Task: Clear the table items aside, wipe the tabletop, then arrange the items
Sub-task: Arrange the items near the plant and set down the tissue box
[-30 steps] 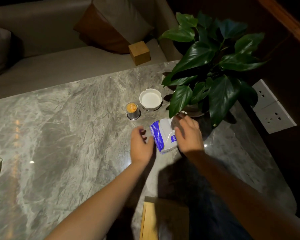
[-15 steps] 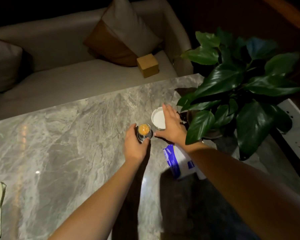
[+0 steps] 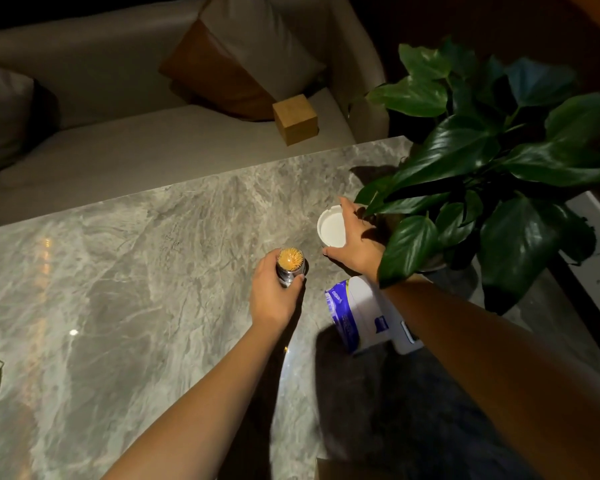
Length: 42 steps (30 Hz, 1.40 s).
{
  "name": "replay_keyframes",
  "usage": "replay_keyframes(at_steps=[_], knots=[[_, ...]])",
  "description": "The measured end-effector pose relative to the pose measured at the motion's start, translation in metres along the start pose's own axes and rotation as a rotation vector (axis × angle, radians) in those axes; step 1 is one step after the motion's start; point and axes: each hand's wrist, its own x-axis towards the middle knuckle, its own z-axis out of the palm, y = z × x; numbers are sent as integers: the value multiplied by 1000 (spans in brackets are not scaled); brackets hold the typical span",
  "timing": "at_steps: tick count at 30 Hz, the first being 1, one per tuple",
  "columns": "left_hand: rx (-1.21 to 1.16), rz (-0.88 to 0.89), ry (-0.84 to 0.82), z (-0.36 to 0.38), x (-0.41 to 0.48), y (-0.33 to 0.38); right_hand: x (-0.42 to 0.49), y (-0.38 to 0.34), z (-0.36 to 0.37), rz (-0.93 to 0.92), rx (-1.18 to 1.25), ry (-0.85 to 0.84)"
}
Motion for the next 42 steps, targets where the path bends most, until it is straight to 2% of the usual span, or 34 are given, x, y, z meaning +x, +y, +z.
replay_keyframes(at_steps=[5,12,16,22,26,31,34,37,42], knots=[[11,3,-45,-2,-7,-4,-10,-3,5,-16,-45,65],[47,39,-93,-6,-19,-5,-9,-1,-1,0,-11,-91],[25,80,-196,-19,-38,-8,-14,-3,6,99,-62,80],[86,127,-319,-31,-66,-14,-41,-5,7,121,77,87],[113,161,-334,-25,-67,-9,-87,-2,0,17,64,62],[118,145,-333,-24,-78,-11,-142,-13,-24,-232,74,-89],[108,165,-369,-26,-94,-16,-170,-16,-26,-392,43,-97],[77,150,-474,-29,-111,-17,-192,-18,-17,-383,12,-122],[-16,66,-605,-24,-128,-15,-218,-2,-5,-293,163,-295]])
